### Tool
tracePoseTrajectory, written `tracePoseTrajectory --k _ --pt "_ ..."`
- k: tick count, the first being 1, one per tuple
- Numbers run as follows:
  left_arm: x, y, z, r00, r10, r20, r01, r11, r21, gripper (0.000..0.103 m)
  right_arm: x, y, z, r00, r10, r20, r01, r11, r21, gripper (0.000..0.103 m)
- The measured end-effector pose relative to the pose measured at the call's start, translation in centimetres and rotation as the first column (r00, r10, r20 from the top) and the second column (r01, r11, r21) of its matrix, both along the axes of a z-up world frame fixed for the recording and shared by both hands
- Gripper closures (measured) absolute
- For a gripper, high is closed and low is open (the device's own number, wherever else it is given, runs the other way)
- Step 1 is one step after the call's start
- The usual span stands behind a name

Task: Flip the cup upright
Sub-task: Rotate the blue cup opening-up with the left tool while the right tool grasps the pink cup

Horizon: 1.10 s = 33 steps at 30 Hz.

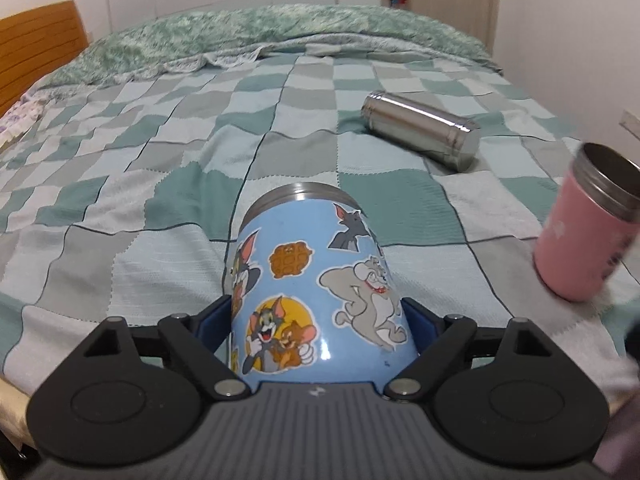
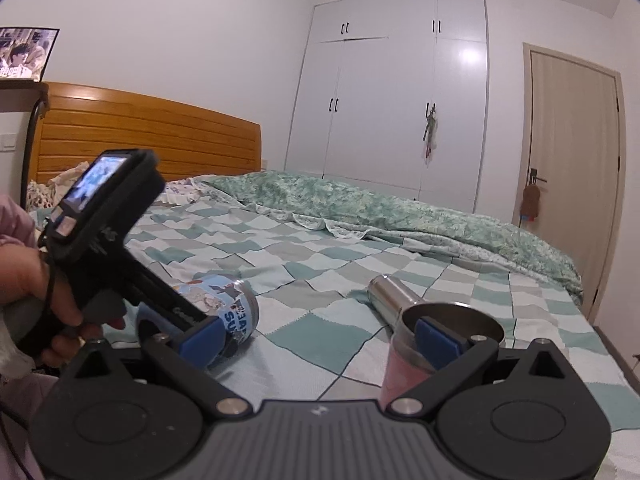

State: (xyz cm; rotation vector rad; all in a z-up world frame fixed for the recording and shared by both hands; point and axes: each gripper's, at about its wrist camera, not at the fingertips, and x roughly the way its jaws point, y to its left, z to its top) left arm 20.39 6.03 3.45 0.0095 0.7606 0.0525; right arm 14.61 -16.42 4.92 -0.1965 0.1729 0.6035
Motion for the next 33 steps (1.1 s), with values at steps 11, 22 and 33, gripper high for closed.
tracePoseTrajectory --k 11,22,33 --pt "-2.1 1.1 0.1 0.977 -0.202 -0.072 0.208 0.974 0.091 0.013 -0.8 1.8 0.3 0.999 0.042 -0.004 -0.042 0.999 -0.002 0.001" --pt "2.1 1.5 2.2 0.979 -0.138 -0.148 0.147 0.988 0.045 0.0 0.0 2.7 -0.5 0.997 0.065 -0.04 -0.066 0.998 -0.024 0.001" --pt "-1.9 2.0 5.0 0.979 -0.17 0.114 0.173 0.985 -0.017 0.018 0.4 3.0 -0.3 0.996 0.082 -0.027 -0.082 0.997 0.004 0.001"
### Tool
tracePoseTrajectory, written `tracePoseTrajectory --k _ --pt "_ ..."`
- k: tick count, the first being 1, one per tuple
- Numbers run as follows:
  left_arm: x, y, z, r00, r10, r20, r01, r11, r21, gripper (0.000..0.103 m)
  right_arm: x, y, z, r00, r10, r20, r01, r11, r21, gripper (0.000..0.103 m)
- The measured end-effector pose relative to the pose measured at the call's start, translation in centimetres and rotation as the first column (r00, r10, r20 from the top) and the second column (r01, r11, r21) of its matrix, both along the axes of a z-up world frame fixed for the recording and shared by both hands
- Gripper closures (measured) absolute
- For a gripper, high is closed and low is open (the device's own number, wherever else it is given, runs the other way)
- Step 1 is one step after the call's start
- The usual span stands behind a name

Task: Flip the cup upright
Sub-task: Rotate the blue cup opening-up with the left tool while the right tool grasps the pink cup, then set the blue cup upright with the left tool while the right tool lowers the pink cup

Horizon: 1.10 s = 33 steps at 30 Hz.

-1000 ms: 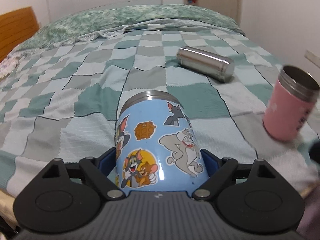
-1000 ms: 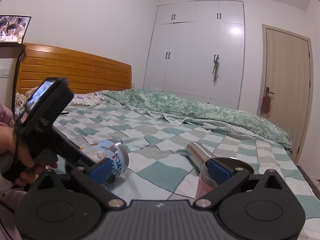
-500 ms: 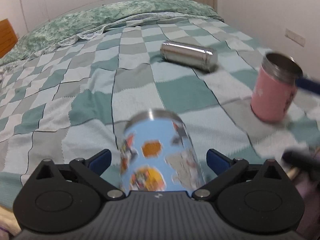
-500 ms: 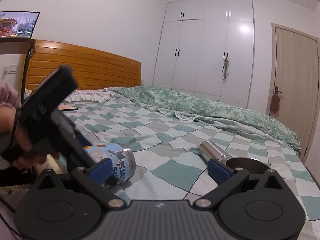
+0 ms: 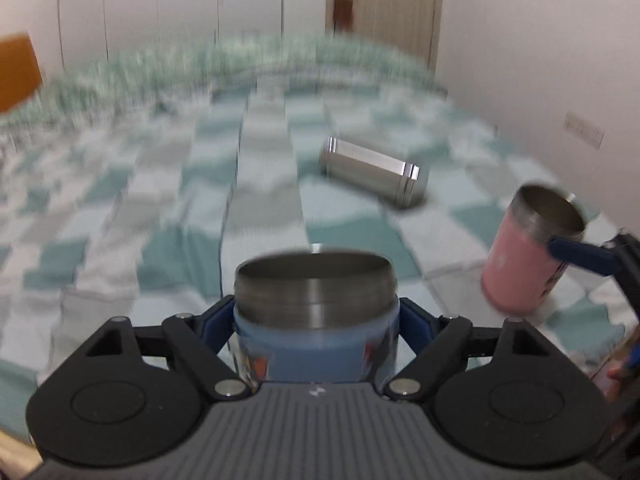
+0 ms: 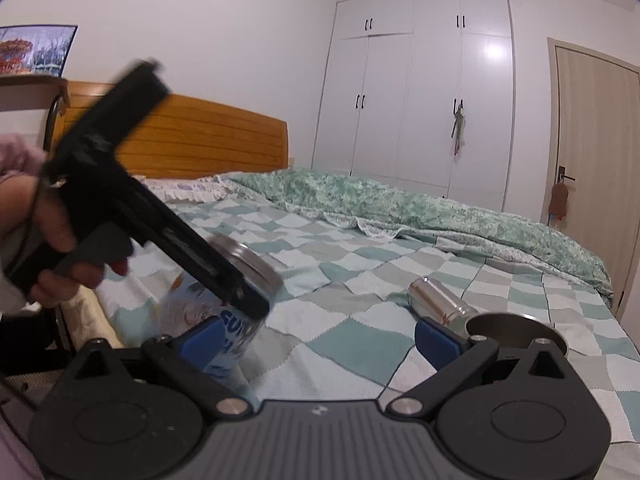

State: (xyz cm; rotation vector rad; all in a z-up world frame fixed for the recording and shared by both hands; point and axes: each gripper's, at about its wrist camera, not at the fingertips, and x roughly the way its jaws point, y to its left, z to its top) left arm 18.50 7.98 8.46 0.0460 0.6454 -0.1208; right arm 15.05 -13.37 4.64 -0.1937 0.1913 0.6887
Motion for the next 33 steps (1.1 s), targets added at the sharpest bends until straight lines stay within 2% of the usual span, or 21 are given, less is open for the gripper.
tracePoseTrajectory --k 2,6,9,13,17,19,27,29,30,33 --pt "-0.6 -0.5 0.2 0.998 0.013 0.061 -0.014 1.0 0.025 0.018 -0.1 0.1 0.2 1.0 -0.003 0.013 0.002 1.0 0.01 0.001" --pt "-1.5 -1.0 0.0 0.99 0.027 0.136 -0.029 1.0 0.011 0.018 -0.1 0.1 0.4 1.0 -0.016 0.027 0.015 1.0 0.018 0.001" --pt "-1.8 -1.2 0.0 0.99 0.037 0.134 -0.037 0.999 -0.006 0.018 -0.1 0.1 0.4 0.999 -0.029 0.032 0.028 0.999 0.02 0.001" --pt "-2.4 -1.6 -0.1 0.988 0.029 0.149 -0.033 0.999 0.029 0.018 -0.3 0.0 0.4 0.998 -0.041 0.037 0.04 0.999 0.028 0.001" --pt "-2.3 -1.2 -2.5 0.992 0.032 0.122 -0.034 0.999 0.011 0.018 -0.4 -0.1 0.1 0.998 -0.057 0.04 0.055 0.998 0.03 0.002" --pt "-2.9 -1.2 -3.6 0.982 0.026 0.187 -0.028 1.0 0.01 0.018 -0.4 0.0 -0.2 0.997 -0.066 0.036 0.065 0.998 0.024 0.002" --pt "-3.4 -1.6 -3.2 0.982 0.036 0.185 -0.04 0.999 0.015 0.017 -0.7 0.0 -0.7 0.997 -0.068 0.022 0.068 0.998 0.016 0.002" --pt "-4.0 -1.6 -2.8 0.978 0.037 0.206 -0.041 0.999 0.015 0.003 -0.8 -0.1 -0.6 0.997 -0.074 0.022 0.074 0.997 0.018 0.002" --pt "-4.6 -1.5 -2.3 0.972 0.033 0.232 -0.035 0.999 0.005 0.0 -0.9 -0.3 -0.6 0.997 -0.075 0.024 0.075 0.997 0.022 0.002" --pt "-6.0 -1.3 -0.8 0.96 0.039 0.276 -0.033 0.999 -0.026 0.0 -1.7 -0.8 -0.4 0.996 -0.086 0.033 0.085 0.996 0.032 0.002"
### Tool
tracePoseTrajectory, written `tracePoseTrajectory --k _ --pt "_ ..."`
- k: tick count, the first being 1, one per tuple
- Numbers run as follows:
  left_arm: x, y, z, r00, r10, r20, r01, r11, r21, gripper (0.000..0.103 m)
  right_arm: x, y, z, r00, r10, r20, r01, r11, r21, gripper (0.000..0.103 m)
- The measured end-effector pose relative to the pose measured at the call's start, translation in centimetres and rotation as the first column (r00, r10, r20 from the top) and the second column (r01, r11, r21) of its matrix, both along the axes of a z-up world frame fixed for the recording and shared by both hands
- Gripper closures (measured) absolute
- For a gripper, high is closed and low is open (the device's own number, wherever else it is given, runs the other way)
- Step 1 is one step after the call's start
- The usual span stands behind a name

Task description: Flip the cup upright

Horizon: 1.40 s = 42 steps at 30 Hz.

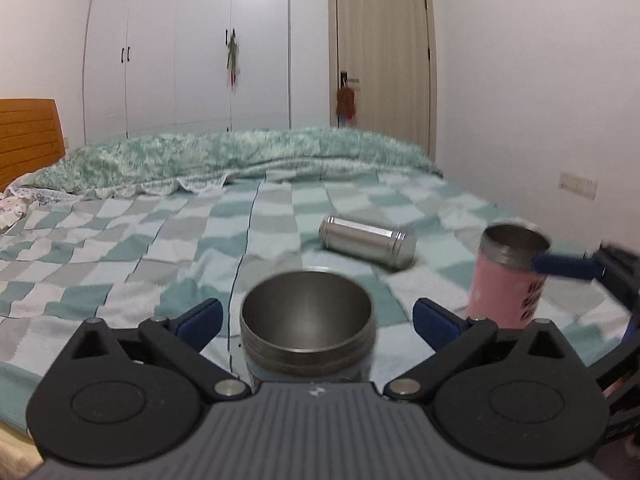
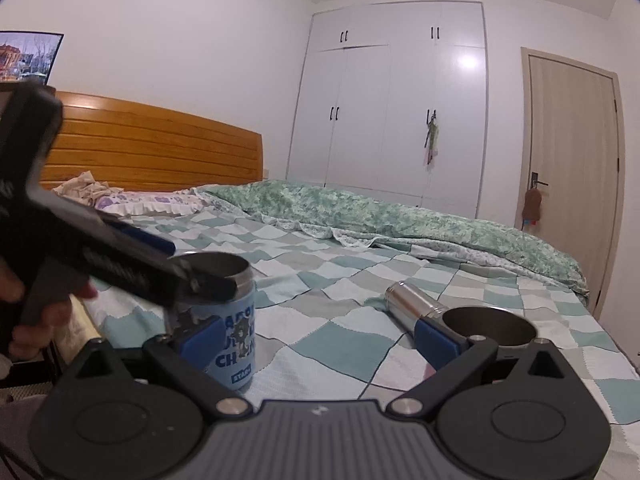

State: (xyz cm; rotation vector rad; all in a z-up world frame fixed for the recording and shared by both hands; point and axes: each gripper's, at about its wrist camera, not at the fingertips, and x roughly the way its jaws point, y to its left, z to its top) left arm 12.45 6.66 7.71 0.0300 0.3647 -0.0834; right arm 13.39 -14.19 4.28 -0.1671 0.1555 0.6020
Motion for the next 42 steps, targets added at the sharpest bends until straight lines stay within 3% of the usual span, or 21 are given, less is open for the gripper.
tracePoseTrajectory --k 11,17,19,25,29,33,42 --pt "-7.6 -1.8 2.3 0.991 0.059 0.116 -0.059 0.998 0.002 0.0 -5.3 -3.5 1.0 0.997 -0.061 0.043 0.059 0.996 0.062 0.001" --pt "-11.2 -3.0 0.5 0.98 0.103 0.17 -0.104 0.995 -0.007 0.0 -8.5 -5.8 0.3 0.991 -0.124 0.052 0.119 0.989 0.092 0.0" --pt "-12.1 -4.0 -0.9 0.978 0.121 0.172 -0.129 0.991 0.035 0.0 -9.4 -6.2 -0.2 0.988 -0.147 0.047 0.142 0.986 0.092 0.0" --pt "-12.5 -5.4 -5.3 0.984 0.11 0.142 -0.115 0.993 0.024 0.0 -11.0 -7.0 -2.7 0.979 -0.201 0.035 0.198 0.977 0.074 0.0" --pt "-12.8 -5.6 -7.5 0.98 0.116 0.161 -0.113 0.993 -0.025 0.0 -11.1 -7.1 -4.3 0.965 -0.255 0.064 0.25 0.965 0.081 0.0" --pt "-13.0 -5.1 -7.7 0.976 0.138 0.168 -0.129 0.99 -0.059 0.0 -11.0 -7.2 -4.8 0.951 -0.297 0.082 0.288 0.952 0.109 0.0" --pt "-13.4 -5.3 -7.4 0.957 0.179 0.228 -0.172 0.984 -0.052 0.0 -11.5 -7.3 -4.8 0.944 -0.31 0.113 0.297 0.948 0.119 0.0"
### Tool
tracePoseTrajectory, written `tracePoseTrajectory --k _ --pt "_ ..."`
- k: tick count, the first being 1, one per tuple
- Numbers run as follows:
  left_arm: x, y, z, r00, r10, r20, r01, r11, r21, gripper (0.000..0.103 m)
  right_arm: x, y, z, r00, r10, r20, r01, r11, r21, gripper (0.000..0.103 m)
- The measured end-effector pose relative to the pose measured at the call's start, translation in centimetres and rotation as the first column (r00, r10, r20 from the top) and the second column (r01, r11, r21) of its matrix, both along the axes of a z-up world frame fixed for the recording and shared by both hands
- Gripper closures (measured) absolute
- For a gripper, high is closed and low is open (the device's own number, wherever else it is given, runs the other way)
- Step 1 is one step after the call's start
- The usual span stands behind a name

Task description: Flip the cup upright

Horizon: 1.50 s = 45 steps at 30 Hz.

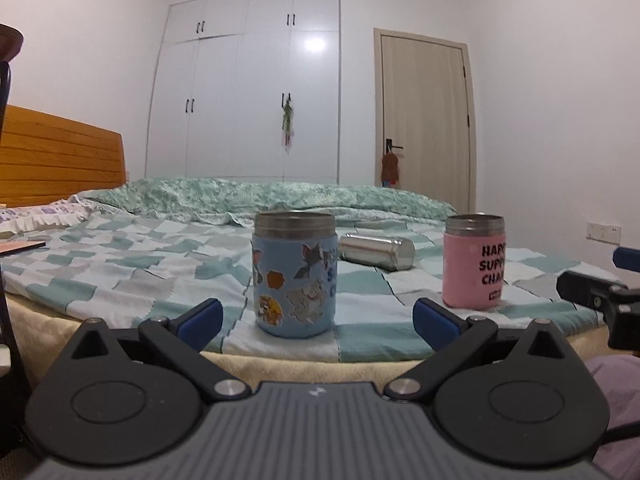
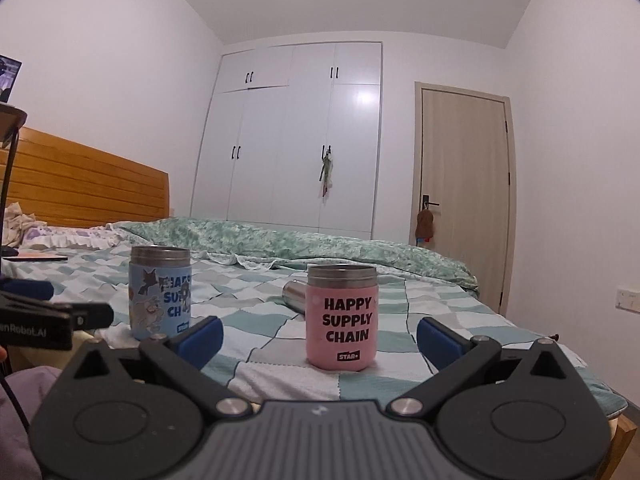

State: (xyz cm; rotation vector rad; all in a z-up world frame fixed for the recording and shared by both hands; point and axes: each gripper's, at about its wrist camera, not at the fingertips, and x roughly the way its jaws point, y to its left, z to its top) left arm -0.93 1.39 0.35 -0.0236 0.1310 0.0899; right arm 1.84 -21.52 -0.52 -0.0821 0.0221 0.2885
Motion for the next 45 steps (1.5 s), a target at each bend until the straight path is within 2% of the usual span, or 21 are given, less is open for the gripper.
tracePoseTrajectory --k 45 --pt "-0.13 -0.45 -0.05 1.0 -0.013 0.012 0.012 1.0 0.029 0.0 0.01 -0.58 -0.21 1.0 -0.021 -0.001 0.021 0.999 0.027 0.0"
